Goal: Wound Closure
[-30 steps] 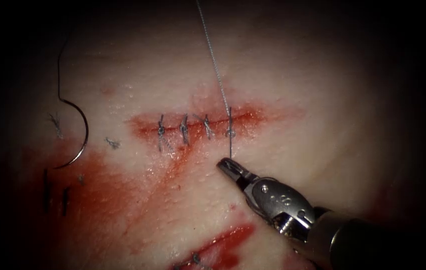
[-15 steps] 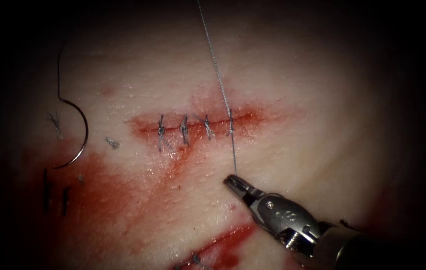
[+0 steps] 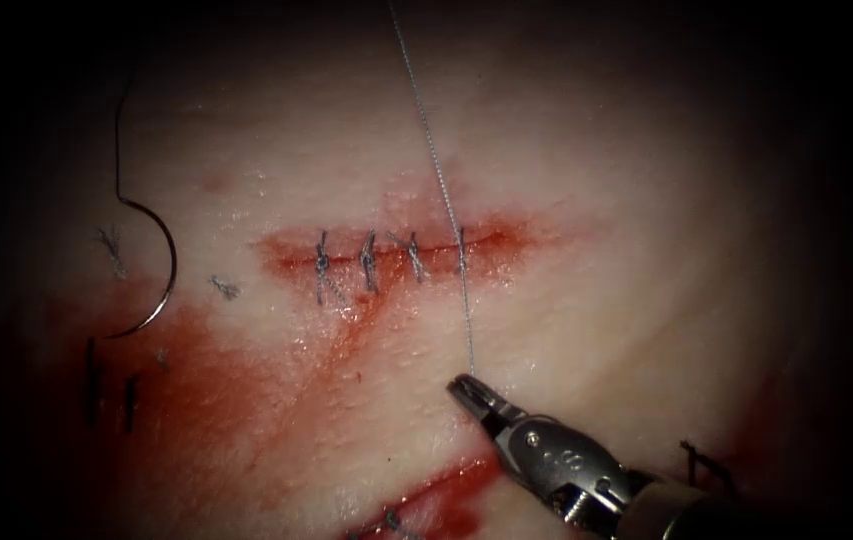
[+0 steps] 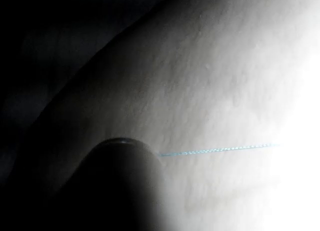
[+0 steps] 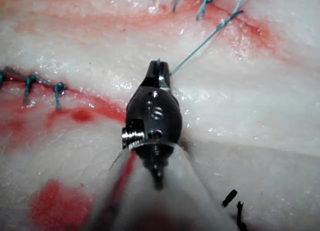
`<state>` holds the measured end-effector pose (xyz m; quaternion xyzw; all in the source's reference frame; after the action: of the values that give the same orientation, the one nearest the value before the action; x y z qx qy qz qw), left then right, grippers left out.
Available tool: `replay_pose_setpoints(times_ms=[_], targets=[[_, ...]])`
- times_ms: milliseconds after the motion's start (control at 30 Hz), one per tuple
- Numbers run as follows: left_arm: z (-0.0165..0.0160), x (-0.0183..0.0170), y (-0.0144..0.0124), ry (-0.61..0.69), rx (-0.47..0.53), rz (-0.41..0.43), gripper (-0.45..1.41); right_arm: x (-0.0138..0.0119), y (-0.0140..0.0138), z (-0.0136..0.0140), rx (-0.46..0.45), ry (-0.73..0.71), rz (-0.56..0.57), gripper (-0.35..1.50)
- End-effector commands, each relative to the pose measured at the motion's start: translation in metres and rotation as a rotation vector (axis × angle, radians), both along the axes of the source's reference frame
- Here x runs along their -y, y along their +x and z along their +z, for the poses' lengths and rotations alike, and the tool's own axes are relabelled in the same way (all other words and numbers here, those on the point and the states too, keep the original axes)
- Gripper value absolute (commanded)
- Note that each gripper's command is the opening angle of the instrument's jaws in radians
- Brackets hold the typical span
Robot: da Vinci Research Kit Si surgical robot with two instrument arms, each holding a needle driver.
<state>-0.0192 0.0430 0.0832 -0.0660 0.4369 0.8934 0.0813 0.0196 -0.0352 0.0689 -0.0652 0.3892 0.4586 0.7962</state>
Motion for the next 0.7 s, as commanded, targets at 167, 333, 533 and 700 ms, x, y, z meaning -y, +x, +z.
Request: replay_pose_setpoints(times_ms=[167,333,533,700], targets=[[-0.0005,-0.0017,0.0003,0.004,0.009,0.003,-0.45,0.0011,0.0004,0.0009,0.002,0.009,-0.004,-0.35],[-0.0009,-0.0021,0.0008,0.017,0.014,0.005,-0.45,0.0014,0.0004,0.0007,0.005,0.014,-0.006,-0.35],[-0.0011,-0.0023,0.0011,0.022,0.011,0.008,-0.45,0.0021,0.0004,0.0009,0.009,0.024,-0.003,-0.35],[-0.0011,-0.0014,0.0008,0.0,0.029,-0.027,-0.45,0.0016,0.0005,0.0005,0.0,0.015,0.009,-0.35]])
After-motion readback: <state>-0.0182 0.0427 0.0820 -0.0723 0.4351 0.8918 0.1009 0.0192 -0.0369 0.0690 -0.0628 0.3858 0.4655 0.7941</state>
